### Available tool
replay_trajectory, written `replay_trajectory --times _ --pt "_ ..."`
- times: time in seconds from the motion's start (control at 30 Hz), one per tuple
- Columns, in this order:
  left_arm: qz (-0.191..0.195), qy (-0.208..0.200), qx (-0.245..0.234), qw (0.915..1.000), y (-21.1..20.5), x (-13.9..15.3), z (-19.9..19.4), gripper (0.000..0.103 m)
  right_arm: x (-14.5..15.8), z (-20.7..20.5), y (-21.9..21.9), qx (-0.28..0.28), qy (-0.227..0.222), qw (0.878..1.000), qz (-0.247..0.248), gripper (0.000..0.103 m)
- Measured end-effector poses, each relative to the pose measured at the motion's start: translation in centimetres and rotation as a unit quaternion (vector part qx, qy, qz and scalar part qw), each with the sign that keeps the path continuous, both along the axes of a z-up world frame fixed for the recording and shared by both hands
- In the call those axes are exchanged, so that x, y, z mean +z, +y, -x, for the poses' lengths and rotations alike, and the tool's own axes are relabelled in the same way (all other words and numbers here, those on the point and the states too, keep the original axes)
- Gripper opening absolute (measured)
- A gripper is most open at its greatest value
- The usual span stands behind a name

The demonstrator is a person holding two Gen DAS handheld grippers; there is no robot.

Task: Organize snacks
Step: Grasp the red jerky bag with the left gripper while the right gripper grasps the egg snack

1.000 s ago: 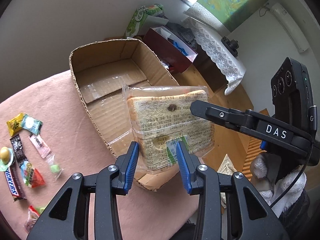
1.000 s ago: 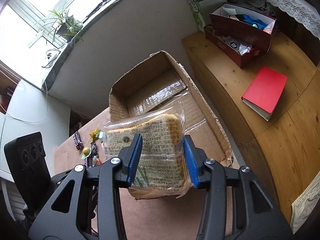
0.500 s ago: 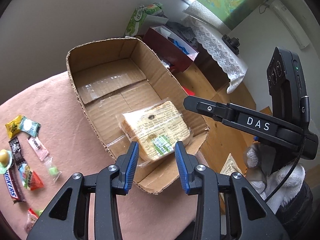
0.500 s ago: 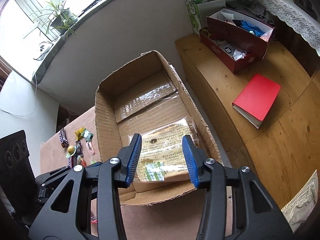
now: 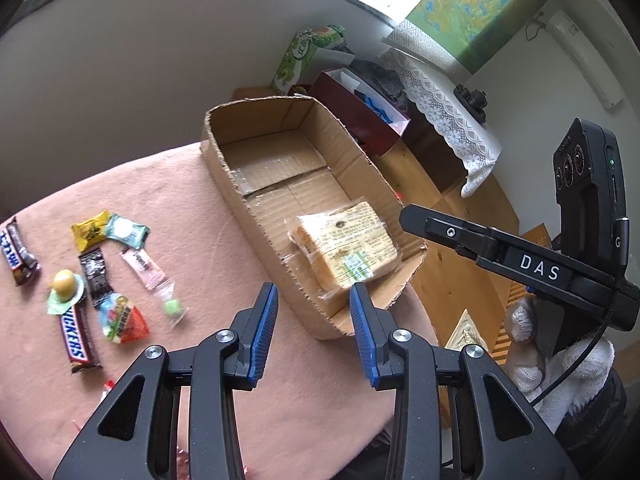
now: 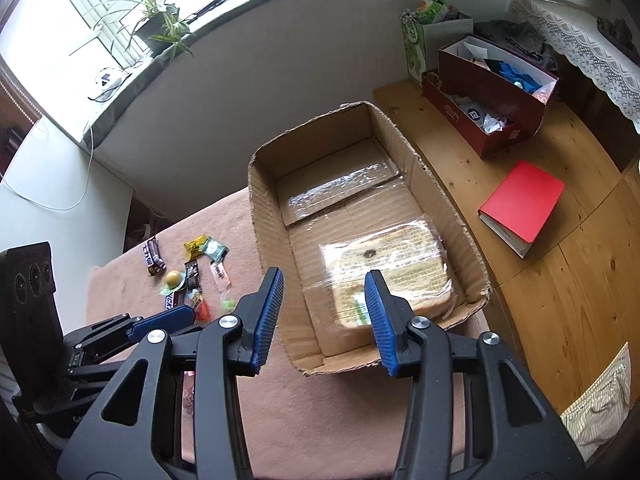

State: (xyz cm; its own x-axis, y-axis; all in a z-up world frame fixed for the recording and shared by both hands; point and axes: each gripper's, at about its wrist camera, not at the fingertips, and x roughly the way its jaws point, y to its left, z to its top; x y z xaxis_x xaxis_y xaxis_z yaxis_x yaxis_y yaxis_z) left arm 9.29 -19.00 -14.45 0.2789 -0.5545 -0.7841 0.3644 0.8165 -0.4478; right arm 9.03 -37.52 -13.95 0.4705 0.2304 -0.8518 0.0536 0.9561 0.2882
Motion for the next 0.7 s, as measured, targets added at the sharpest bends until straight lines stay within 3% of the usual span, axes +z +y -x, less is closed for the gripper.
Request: replay_trajectory --times 0.3,0.7 --pt "-0.018 0.015 0.053 0.9983 8.4 -0.2 1.7 0.034 -0.4 3.4 6.2 0.059 0.023 0.998 -0.021 0.044" --pt "-0.061 0.043 0.104 0.9918 15.7 -3.3 3.6 0.034 -5.5 6.4 13.3 0.128 0.078 0.989 -0.007 0.044"
